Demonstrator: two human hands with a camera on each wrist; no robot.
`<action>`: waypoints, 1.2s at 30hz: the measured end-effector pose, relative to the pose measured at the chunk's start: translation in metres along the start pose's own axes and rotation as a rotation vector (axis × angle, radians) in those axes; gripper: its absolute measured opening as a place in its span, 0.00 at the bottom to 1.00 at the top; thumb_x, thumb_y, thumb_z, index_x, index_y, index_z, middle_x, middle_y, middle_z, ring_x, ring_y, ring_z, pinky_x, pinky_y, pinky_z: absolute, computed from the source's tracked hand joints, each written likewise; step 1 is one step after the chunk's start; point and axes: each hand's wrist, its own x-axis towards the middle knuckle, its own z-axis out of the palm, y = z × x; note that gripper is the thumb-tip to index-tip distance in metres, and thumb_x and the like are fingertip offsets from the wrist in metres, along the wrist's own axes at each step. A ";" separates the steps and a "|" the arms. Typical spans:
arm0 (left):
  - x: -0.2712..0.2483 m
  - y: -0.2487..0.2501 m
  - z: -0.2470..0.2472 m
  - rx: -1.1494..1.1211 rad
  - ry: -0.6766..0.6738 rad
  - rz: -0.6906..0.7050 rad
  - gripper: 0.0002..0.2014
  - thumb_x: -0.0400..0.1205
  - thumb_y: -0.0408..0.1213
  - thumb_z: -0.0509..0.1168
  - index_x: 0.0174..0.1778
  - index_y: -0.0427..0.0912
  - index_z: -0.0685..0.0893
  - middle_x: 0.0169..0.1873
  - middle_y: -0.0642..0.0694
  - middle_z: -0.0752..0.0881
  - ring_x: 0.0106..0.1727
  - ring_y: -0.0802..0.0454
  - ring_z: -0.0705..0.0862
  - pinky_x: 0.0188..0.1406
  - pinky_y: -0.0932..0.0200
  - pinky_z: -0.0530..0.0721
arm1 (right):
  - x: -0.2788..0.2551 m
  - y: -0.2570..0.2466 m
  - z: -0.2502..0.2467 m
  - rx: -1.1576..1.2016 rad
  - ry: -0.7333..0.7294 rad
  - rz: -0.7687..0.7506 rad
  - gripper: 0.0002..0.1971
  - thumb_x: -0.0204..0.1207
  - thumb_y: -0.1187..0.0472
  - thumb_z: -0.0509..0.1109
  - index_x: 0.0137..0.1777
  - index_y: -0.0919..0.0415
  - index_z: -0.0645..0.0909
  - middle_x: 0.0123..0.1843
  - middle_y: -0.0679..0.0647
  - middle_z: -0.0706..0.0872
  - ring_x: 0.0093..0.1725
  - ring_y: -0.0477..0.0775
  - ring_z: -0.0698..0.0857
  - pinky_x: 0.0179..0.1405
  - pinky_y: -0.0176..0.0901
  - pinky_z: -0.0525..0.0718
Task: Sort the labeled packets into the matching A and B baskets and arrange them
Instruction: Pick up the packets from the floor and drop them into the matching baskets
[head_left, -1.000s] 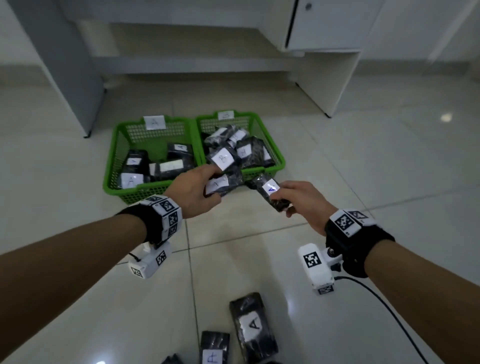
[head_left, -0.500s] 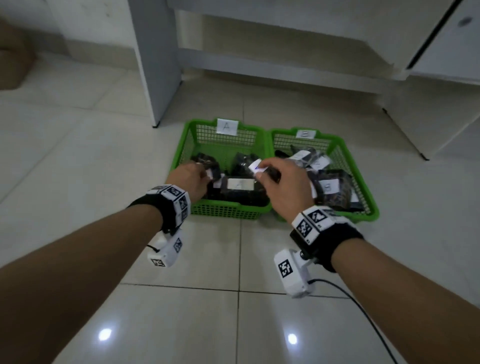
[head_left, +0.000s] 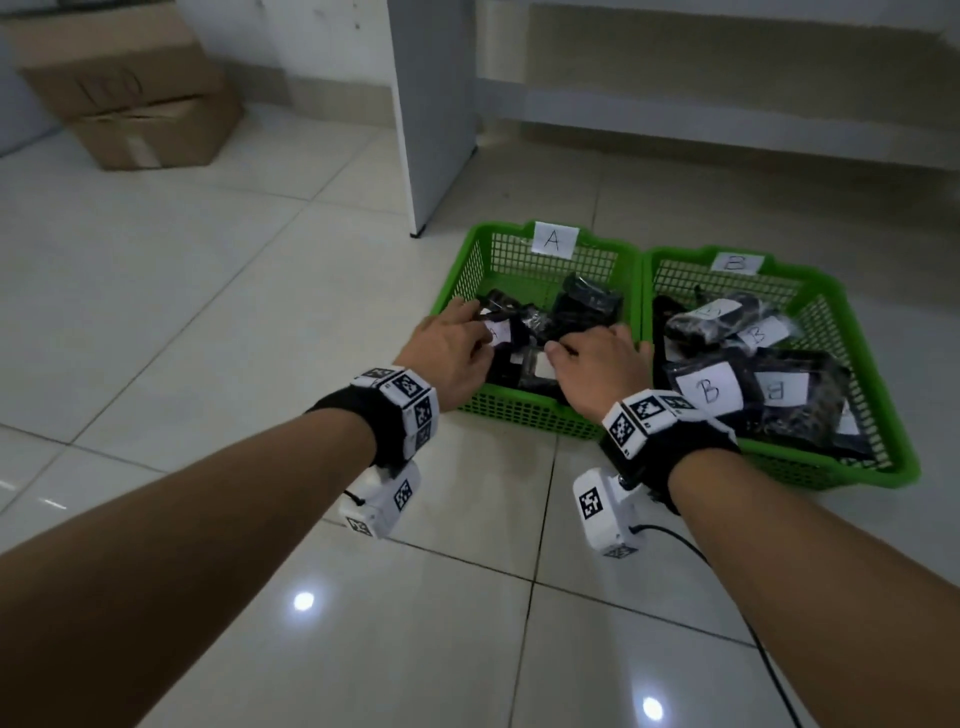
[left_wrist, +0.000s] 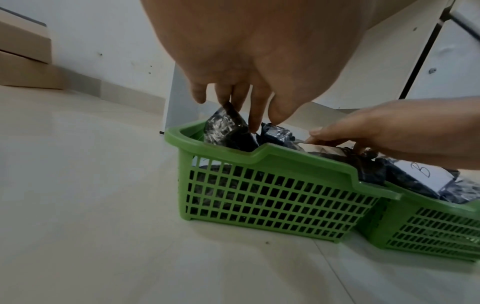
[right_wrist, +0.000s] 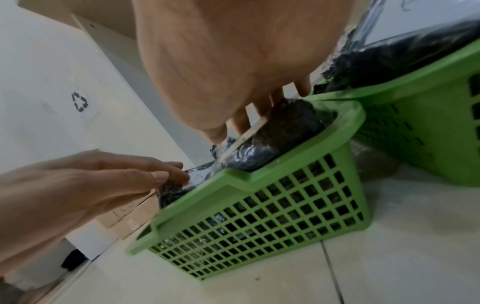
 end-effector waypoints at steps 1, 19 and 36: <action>-0.003 0.004 -0.002 0.016 -0.003 -0.004 0.18 0.85 0.42 0.57 0.65 0.39 0.85 0.82 0.37 0.68 0.85 0.39 0.61 0.81 0.38 0.64 | -0.005 0.004 -0.003 0.012 0.030 -0.011 0.25 0.88 0.41 0.51 0.65 0.51 0.86 0.69 0.56 0.83 0.73 0.61 0.71 0.70 0.58 0.65; -0.311 0.109 -0.008 0.105 -0.534 -0.136 0.14 0.81 0.35 0.63 0.62 0.44 0.82 0.66 0.46 0.79 0.60 0.42 0.83 0.58 0.51 0.80 | -0.275 -0.008 0.022 0.097 -0.446 -0.743 0.18 0.78 0.55 0.68 0.67 0.55 0.79 0.63 0.52 0.83 0.63 0.55 0.80 0.61 0.54 0.81; -0.399 0.085 0.029 0.485 -0.570 0.394 0.28 0.75 0.51 0.75 0.67 0.46 0.76 0.62 0.45 0.79 0.59 0.44 0.79 0.50 0.45 0.81 | -0.314 0.006 0.056 0.083 -0.738 -0.698 0.15 0.73 0.59 0.80 0.53 0.51 0.77 0.54 0.47 0.80 0.54 0.53 0.80 0.53 0.50 0.81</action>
